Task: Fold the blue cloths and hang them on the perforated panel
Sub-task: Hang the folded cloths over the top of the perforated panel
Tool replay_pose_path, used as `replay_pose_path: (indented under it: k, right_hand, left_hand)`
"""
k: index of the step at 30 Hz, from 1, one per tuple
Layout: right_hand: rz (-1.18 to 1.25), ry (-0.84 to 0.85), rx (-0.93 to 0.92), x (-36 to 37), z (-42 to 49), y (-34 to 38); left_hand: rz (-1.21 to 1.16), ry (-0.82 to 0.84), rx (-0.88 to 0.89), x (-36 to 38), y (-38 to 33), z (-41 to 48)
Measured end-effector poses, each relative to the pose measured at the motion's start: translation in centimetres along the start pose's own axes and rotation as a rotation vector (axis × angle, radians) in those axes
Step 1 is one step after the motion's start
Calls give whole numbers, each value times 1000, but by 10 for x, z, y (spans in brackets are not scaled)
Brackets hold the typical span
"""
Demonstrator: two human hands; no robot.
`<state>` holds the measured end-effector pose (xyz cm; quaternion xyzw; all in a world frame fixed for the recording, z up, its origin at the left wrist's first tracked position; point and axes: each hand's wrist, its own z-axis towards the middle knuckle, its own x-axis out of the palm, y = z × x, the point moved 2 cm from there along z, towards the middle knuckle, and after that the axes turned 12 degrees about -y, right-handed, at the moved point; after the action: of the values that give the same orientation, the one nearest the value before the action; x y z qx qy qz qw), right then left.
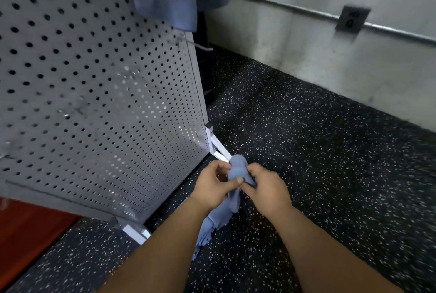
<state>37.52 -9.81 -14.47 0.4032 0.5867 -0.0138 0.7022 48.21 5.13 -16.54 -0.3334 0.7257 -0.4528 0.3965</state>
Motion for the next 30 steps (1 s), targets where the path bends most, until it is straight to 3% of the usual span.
replay_pose_path:
  k: [7,11,22,30]
  right_hand:
    - [104,-27,-153,-81,-8,51]
    - [125,-55,-213,-129,-22,93]
    - [108,-359,-376,-236,-87,203]
    - [212,-471,-385,-279,-91,256]
  left_hand:
    - [0,-92,139,-37,-86,-64]
    - [74,-225,252,-64,-140,-100]
    - [181,-384,548,-134,-253,-185]
    - [261,-579,764,-176,-311,-219]
